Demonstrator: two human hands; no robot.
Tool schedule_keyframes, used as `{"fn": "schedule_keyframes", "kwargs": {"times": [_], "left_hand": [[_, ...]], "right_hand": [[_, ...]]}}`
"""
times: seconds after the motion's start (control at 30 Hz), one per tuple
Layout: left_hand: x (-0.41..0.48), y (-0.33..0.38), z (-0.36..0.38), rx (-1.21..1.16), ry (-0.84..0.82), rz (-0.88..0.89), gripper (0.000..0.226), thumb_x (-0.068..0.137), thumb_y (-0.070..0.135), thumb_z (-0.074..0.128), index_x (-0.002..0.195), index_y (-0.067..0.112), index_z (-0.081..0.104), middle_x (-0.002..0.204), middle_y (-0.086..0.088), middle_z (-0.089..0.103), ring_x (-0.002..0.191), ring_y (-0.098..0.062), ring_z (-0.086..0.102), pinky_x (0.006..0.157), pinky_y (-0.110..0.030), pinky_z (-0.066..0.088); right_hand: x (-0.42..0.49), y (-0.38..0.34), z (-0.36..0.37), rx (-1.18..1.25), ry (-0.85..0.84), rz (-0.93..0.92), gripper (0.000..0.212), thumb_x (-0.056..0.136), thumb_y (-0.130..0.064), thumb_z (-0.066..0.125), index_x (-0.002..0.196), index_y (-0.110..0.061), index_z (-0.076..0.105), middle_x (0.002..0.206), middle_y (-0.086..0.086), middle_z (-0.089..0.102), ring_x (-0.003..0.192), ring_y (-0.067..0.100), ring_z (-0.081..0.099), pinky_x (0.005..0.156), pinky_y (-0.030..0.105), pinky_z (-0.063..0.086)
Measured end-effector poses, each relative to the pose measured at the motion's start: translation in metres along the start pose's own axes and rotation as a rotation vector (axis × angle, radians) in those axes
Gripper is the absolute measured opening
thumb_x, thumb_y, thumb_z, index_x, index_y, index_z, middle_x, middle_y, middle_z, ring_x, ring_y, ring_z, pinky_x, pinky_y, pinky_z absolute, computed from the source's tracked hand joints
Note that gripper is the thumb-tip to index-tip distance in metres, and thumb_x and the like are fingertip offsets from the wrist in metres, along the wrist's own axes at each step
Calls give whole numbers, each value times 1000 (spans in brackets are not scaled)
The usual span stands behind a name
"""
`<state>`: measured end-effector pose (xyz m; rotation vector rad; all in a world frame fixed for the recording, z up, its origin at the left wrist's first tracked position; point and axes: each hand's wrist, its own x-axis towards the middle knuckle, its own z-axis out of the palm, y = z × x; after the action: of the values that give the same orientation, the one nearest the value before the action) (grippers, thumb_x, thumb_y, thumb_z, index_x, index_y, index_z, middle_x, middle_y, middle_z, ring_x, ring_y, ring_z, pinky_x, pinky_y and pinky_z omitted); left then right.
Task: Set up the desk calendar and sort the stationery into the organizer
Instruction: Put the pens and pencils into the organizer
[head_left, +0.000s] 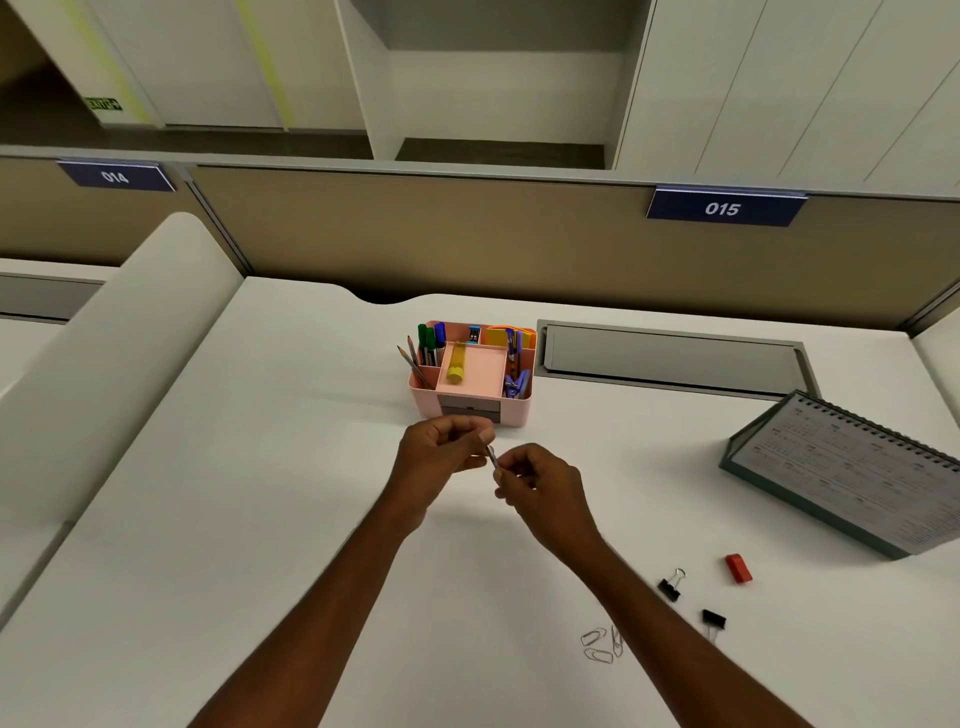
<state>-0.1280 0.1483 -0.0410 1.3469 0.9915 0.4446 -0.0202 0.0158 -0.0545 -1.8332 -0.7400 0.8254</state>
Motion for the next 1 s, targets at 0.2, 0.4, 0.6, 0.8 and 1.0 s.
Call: {"fn": "schedule_keyframes", "kwargs": {"times": [0.2, 0.4, 0.6, 0.8, 1.0], "left_hand": [[6, 17, -8, -7, 86, 63, 18, 90, 18, 77, 106, 9, 78, 94, -5, 79, 87, -24, 78, 84, -41, 64], [28, 50, -40, -113, 276, 195, 18, 88, 12, 79, 105, 6, 79, 99, -6, 80, 89, -25, 78, 80, -40, 64], [59, 74, -66, -38, 485, 363, 22, 86, 17, 82, 106, 8, 80, 93, -3, 80, 82, -16, 77, 77, -32, 64], [83, 64, -73, 115, 569, 409, 25, 87, 22, 81, 107, 8, 80, 94, -2, 79, 83, -15, 76, 79, -36, 65], [95, 38, -67, 262, 596, 388, 24, 86, 26, 82, 103, 10, 80, 93, -2, 79, 80, -16, 75, 78, -39, 65]], "right_hand": [[4, -6, 1, -65, 40, -52, 12, 93, -21, 73, 105, -20, 70, 93, -8, 74, 86, 4, 69, 73, 11, 52], [-14, 18, -12, -54, -3, -10, 5, 90, -18, 73, 88, -23, 74, 83, -8, 76, 80, 6, 71, 72, 19, 55], [-38, 39, -18, -50, -71, 98, 12, 89, -16, 70, 81, -24, 73, 79, -5, 76, 78, 13, 72, 69, 24, 54], [-48, 48, -23, -65, -88, 152, 13, 89, -17, 70, 80, -27, 73, 78, -4, 76, 77, 18, 72, 63, 23, 52], [-53, 54, -26, -56, -81, 169, 14, 89, -16, 71, 80, -27, 73, 77, -3, 75, 76, 21, 71, 63, 24, 51]]}}
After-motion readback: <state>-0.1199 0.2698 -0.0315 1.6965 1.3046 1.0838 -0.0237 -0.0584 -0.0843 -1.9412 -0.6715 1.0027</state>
